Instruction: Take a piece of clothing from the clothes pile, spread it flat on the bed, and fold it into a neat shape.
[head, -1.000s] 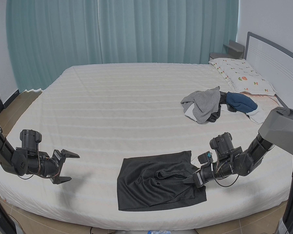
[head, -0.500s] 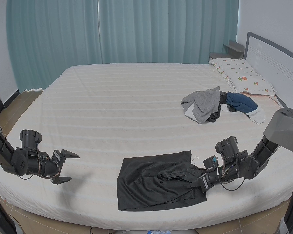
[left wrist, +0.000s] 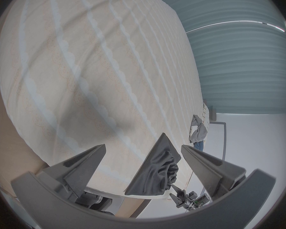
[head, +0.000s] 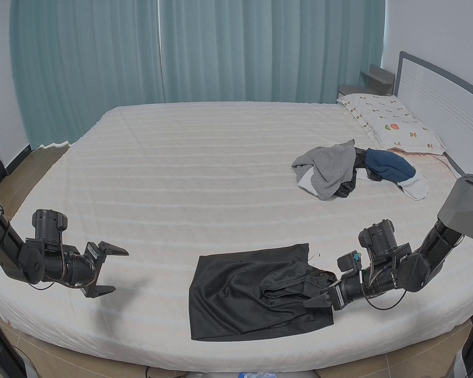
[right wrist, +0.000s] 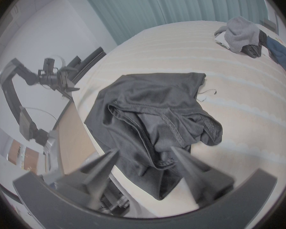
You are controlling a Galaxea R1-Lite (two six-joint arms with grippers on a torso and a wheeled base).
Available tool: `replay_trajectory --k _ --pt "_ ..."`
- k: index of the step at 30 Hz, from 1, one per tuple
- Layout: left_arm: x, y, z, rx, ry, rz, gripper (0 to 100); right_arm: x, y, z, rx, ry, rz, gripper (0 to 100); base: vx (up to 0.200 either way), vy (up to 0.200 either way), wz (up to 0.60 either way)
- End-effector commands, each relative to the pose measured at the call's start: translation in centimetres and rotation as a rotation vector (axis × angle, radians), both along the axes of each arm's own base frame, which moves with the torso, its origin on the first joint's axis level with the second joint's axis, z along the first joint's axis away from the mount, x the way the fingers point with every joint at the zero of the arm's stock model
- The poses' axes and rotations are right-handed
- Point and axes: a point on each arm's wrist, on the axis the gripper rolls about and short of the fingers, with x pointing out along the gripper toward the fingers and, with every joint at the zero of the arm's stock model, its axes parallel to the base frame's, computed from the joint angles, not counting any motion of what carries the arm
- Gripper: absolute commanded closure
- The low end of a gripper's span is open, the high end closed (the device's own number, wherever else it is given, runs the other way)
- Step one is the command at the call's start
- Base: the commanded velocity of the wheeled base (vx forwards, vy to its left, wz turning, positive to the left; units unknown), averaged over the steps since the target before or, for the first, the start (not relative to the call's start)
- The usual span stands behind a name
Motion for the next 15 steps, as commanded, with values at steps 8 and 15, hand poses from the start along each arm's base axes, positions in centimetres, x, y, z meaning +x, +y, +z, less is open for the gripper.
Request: replay_trajectory --k 8,15 --pt "0.0 0.0 0.0 -0.001 0.001 -0.001 0 1.1 6.5 3.2 0.237 0.131 -0.126 0 0.000 0.000 0.00" --pt "0.0 0.0 0.0 -0.001 0.001 -0.001 0 1.7 9.5 1.0 0.214 0.182 -0.214 0 0.000 0.000 0.00"
